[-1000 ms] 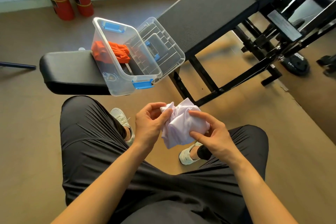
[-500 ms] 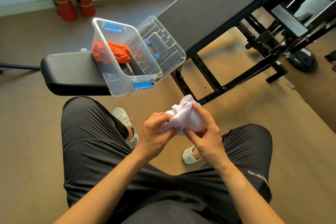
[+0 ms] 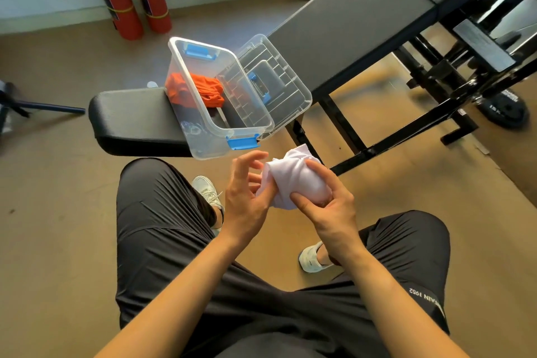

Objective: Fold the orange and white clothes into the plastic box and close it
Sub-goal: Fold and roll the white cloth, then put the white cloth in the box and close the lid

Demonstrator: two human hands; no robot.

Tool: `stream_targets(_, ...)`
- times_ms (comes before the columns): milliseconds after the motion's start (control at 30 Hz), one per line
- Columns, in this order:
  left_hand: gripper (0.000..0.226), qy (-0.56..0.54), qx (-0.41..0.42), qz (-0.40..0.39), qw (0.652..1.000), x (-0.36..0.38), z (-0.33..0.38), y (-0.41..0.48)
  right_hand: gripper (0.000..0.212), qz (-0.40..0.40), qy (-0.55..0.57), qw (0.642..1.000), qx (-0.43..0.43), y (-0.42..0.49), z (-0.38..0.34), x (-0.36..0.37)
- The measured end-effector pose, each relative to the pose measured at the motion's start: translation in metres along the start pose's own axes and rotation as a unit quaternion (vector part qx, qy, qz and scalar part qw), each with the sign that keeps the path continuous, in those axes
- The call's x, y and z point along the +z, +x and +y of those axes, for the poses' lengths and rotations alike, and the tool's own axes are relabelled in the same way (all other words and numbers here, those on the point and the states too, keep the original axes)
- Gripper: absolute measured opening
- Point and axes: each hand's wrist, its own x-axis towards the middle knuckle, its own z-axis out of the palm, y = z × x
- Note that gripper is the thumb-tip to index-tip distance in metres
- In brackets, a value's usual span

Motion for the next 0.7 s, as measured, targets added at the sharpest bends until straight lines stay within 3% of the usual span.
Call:
stream_targets(100, 0.026, 0.070, 0.100, -0.018, 0.992, -0.013, 0.007, 0.027, 0.063, -0.017, 0.015, 1.000, -0.017, 0.031, -0.012, 0.009)
stream_targets(200, 0.024, 0.119, 0.132, -0.054, 0.983, -0.030, 0.013, 0.061, 0.062, -0.034, 0.032, 0.998, -0.037, 0.067, -0.026, 0.018)
stream_targets(467, 0.058, 0.185, 0.127, -0.125, 0.967, -0.066, 0.020, 0.140, 0.058, -0.095, 0.104, 0.989, -0.044, 0.160, -0.045, 0.047)
stream_targets(700, 0.079, 0.367, 0.126, -0.147, 0.910, -0.098, 0.000, 0.181, 0.058, -0.172, 0.158, 0.972, 0.040, 0.222, -0.024, 0.088)
